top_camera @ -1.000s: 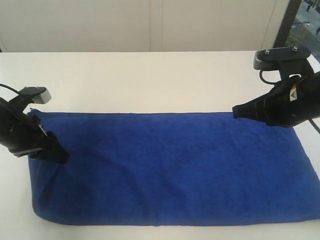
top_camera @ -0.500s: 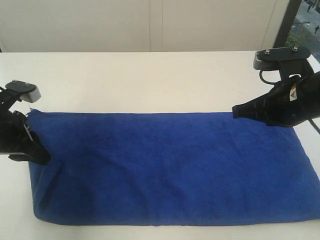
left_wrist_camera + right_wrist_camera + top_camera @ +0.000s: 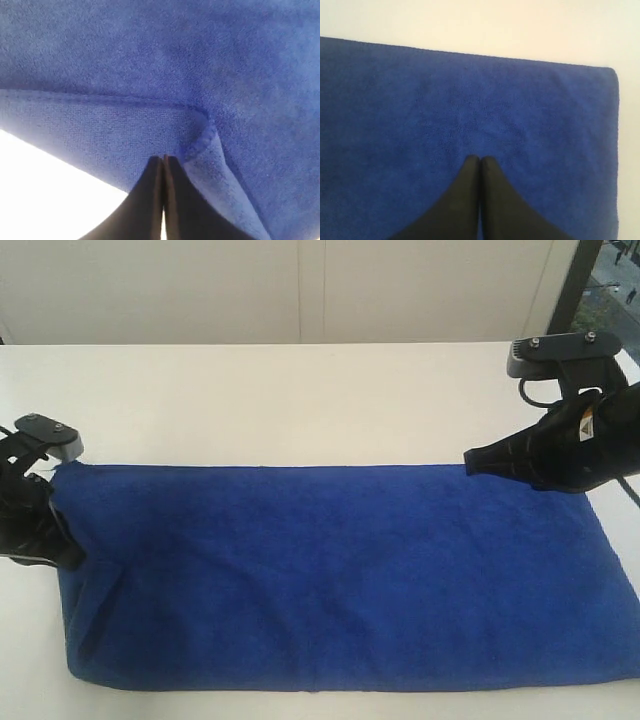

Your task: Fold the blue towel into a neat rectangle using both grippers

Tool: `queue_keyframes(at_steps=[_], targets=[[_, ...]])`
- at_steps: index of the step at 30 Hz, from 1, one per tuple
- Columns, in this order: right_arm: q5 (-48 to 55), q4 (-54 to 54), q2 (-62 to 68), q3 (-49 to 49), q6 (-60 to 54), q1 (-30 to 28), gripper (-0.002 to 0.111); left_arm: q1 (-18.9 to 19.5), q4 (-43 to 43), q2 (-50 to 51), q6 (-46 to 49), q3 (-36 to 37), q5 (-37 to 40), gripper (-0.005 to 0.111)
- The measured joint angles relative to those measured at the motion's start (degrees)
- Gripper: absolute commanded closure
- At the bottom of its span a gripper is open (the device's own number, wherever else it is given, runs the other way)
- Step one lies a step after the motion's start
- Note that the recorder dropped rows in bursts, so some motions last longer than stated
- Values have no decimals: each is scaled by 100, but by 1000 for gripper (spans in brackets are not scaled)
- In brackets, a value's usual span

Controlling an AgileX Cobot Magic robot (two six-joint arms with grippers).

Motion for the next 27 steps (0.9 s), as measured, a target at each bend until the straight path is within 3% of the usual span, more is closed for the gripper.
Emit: queue_keyframes(at_steps=[8,12,27], targets=[[-13,0,0,0,0,0,108,0,-260,250,-21,0,37,107],[-22,0,0,0,0,0,108,0,-803,297,99,0,225,107],[-49,10,0,0,0,0,108,0,-3628,297,2889,0,2372,107]])
